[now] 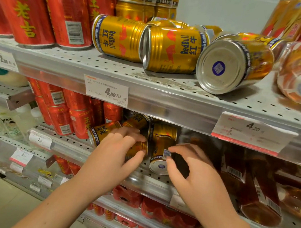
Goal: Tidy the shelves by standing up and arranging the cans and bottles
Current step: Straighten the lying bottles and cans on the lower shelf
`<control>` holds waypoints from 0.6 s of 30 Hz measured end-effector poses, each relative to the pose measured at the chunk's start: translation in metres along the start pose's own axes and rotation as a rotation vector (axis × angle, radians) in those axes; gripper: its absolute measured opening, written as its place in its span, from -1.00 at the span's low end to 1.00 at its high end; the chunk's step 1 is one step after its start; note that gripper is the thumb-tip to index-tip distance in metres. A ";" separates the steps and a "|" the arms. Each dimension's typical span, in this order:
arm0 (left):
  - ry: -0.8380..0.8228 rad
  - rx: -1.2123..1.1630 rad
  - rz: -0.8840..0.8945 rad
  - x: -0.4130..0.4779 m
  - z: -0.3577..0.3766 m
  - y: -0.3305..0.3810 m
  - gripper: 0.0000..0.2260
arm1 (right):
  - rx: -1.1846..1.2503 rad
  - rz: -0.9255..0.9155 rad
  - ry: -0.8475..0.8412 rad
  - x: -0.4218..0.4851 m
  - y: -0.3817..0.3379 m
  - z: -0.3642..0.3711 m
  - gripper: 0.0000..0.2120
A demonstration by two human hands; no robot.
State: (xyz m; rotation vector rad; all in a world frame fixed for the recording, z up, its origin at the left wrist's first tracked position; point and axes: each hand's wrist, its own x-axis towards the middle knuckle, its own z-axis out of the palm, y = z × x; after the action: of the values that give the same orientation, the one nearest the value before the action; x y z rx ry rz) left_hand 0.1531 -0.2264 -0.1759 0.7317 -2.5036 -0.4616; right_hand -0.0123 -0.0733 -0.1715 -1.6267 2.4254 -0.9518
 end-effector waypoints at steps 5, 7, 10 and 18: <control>0.039 -0.103 0.250 0.001 -0.024 0.062 -0.86 | 0.077 -0.155 0.174 -0.034 -0.011 -0.062 -0.82; 0.084 -0.172 0.362 0.003 -0.033 0.090 -0.88 | 0.088 -0.216 0.312 -0.052 -0.009 -0.088 -0.82; 0.216 -0.216 0.499 0.010 -0.039 0.129 -0.88 | 0.123 -0.233 0.493 -0.073 0.004 -0.127 -0.82; 0.442 0.010 0.473 0.038 -0.021 0.188 -0.79 | -0.033 -0.089 0.760 -0.101 0.053 -0.187 -0.75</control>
State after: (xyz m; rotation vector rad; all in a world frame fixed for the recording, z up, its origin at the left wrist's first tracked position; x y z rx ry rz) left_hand 0.0594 -0.1023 -0.0623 0.1932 -2.1557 -0.1003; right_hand -0.0824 0.1113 -0.0760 -1.5909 2.8136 -1.8278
